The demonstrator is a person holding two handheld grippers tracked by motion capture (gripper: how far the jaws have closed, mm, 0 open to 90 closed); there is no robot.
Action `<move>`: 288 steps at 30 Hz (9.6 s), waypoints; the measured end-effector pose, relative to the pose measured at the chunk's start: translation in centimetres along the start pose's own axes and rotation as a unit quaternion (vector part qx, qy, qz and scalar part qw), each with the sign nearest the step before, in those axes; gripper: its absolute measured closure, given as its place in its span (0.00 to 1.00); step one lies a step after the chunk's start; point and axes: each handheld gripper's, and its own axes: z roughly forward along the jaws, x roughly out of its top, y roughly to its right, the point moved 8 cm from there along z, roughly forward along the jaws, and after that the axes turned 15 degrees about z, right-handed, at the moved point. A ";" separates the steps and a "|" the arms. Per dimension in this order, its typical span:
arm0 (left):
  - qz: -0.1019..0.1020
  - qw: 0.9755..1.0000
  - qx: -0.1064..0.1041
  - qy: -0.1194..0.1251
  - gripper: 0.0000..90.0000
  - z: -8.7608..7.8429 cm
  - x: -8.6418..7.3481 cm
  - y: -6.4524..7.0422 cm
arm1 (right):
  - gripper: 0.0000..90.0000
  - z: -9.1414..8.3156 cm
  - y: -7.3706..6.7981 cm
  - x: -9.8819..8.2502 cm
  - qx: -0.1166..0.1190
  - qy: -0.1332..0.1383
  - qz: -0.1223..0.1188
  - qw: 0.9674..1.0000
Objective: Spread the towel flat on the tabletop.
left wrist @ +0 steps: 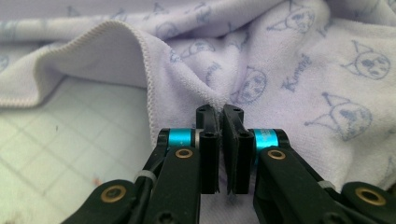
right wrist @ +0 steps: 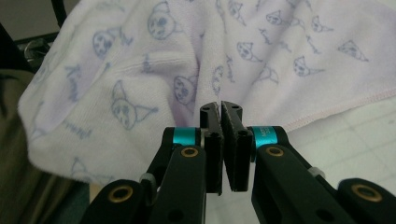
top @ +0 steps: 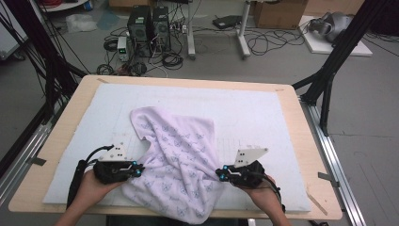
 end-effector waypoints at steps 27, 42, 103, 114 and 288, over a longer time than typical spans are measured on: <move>0.002 0.999 -0.027 -0.027 0.85 5.9 1.3 -2.1 | 0.87 5.4 3.3 0.4 -0.017 -0.048 0.016 0.999; 0.000 0.999 -0.039 -0.008 0.96 1.7 -0.3 1.1 | 0.97 2.0 -0.1 -1.4 0.028 -0.055 0.007 0.998; -0.090 0.982 0.167 0.012 0.79 3.1 7.7 -21.7 | 0.66 -2.3 22.1 16.3 -0.210 0.049 0.102 0.971; -0.084 0.994 0.072 -0.023 0.69 6.2 1.6 -16.0 | 0.56 2.0 16.2 8.6 -0.113 -0.008 0.090 0.990; 0.011 0.999 -0.005 0.045 0.87 -1.2 4.1 0.4 | 0.91 -0.1 -3.0 2.0 0.049 -0.001 -0.029 0.998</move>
